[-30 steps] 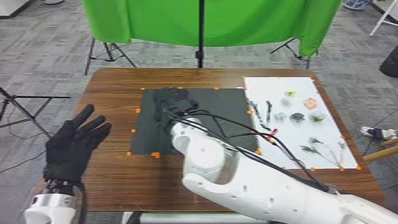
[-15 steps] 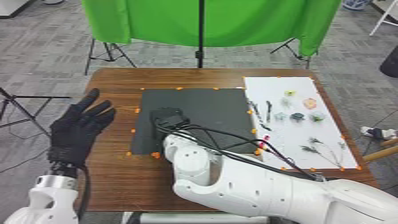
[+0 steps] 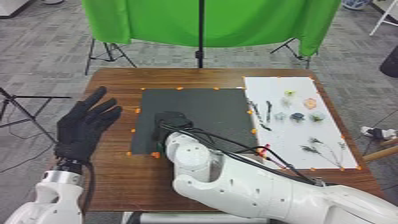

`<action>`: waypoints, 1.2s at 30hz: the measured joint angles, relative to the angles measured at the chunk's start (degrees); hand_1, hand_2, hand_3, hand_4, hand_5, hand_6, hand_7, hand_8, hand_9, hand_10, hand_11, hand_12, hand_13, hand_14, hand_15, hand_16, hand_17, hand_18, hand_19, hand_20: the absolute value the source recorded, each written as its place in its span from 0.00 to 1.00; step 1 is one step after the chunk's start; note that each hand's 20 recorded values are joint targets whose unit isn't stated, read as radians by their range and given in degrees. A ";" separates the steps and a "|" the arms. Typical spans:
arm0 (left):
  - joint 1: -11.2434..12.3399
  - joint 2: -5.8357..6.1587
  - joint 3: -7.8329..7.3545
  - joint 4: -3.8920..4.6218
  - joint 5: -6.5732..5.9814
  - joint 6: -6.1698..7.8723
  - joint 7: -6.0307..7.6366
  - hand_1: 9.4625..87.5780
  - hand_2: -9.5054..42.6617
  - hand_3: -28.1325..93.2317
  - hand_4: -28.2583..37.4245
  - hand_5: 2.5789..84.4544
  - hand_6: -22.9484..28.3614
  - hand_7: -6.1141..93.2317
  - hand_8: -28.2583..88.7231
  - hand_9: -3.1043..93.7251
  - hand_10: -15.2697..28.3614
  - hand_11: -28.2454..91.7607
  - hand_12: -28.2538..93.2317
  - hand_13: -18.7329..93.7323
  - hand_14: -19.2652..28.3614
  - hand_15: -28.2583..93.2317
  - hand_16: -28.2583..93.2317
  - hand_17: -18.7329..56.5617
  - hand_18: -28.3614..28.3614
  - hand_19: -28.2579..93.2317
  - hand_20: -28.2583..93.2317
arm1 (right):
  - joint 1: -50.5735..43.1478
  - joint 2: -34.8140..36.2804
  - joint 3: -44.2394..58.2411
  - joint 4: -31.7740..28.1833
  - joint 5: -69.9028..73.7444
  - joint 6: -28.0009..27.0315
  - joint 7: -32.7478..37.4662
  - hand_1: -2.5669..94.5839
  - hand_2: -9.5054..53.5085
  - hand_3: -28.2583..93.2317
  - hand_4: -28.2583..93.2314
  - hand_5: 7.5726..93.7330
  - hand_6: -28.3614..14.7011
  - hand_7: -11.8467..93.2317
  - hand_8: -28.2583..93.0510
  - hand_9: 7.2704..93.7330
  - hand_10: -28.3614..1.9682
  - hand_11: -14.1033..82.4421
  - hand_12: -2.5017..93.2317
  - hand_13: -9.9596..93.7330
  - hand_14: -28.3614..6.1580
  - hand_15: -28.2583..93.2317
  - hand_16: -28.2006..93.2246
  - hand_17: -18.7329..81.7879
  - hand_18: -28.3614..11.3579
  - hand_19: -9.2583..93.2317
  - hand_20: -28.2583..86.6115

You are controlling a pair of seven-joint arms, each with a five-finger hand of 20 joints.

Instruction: Arrange flowers

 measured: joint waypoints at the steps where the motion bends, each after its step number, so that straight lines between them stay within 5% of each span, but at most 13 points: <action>1: 0.69 0.69 0.04 -0.24 -0.47 0.48 1.49 0.14 0.30 0.87 0.00 0.42 0.59 0.17 0.16 0.39 0.80 0.40 0.32 0.37 0.98 0.61 0.17 0.12 0.99 0.69 0.29 | 0.01 0.06 -0.19 -0.20 -0.66 0.00 -0.25 0.40 0.07 0.81 0.00 0.96 0.64 0.25 0.14 1.00 0.58 0.59 0.25 0.90 0.54 0.84 0.40 0.60 0.07 1.00 0.67; 3: 2.38 2.00 -0.10 -0.88 -1.19 1.50 3.66 0.14 0.30 0.87 0.00 0.42 0.59 0.17 0.16 0.39 0.80 0.40 0.32 0.37 0.98 0.61 0.17 0.12 0.99 0.69 0.29 | 0.00 0.28 -0.32 -0.81 -2.83 -0.15 -1.01 0.37 0.07 0.81 0.00 0.98 0.64 0.26 0.14 1.00 0.57 0.60 0.25 0.90 0.54 0.85 0.40 0.60 0.06 1.00 0.68; 7: 5.82 2.18 -1.92 -2.15 -1.46 2.42 3.45 0.14 0.30 0.87 0.00 0.42 0.59 0.17 0.16 0.39 0.80 0.40 0.32 0.37 0.98 0.61 0.17 0.12 0.99 0.69 0.29 | -0.65 1.44 0.84 -3.83 -5.90 -0.22 -2.31 0.34 0.10 0.80 0.01 0.98 0.63 0.26 0.13 1.00 0.56 0.61 0.24 0.90 0.52 0.85 0.40 0.61 0.05 1.00 0.69; 15: 8.83 -0.94 -3.25 -2.35 -1.49 2.52 2.97 0.14 0.31 0.87 0.00 0.42 0.59 0.17 0.16 0.39 0.80 0.40 0.32 0.37 0.98 0.61 0.17 0.12 0.99 0.69 0.29 | -5.74 7.71 8.12 -14.48 -2.81 7.10 -3.42 0.29 0.23 0.79 0.02 0.91 0.59 0.25 0.14 0.97 0.50 0.60 0.26 0.87 0.47 0.87 0.40 0.57 0.03 1.00 0.70; 22: 11.20 -3.20 -3.89 -2.69 -1.40 2.57 3.06 0.13 0.30 0.87 0.00 0.42 0.59 0.17 0.16 0.39 0.80 0.40 0.32 0.37 0.98 0.61 0.17 0.12 0.99 0.69 0.29 | -11.16 14.75 11.15 -19.55 -1.64 4.74 -3.27 0.28 0.24 0.79 0.03 0.88 0.58 0.24 0.14 0.95 0.47 0.58 0.25 0.85 0.45 0.86 0.40 0.55 0.02 1.00 0.67; 30: 14.00 -2.59 -2.44 -2.78 -2.88 3.26 6.67 0.12 0.31 0.87 0.00 0.42 0.59 0.17 0.16 0.39 0.80 0.40 0.32 0.38 0.99 0.61 0.17 0.12 0.99 0.69 0.29 | -19.78 23.00 18.59 -27.58 0.53 9.72 -1.59 0.29 0.21 0.82 0.04 0.82 0.56 0.25 0.14 0.91 0.45 0.55 0.23 0.82 0.44 0.85 0.38 0.52 0.03 1.00 0.61; 36: 15.12 -0.63 -1.58 -2.78 -4.17 3.98 8.54 0.12 0.31 0.87 0.00 0.42 0.59 0.17 0.16 0.40 0.80 0.40 0.32 0.38 0.99 0.61 0.17 0.12 0.99 0.69 0.29 | -27.36 31.11 29.32 -33.79 0.61 17.01 1.27 0.33 0.16 0.84 0.04 0.77 0.55 0.24 0.14 0.88 0.44 0.55 0.23 0.81 0.44 0.85 0.38 0.51 0.03 1.00 0.60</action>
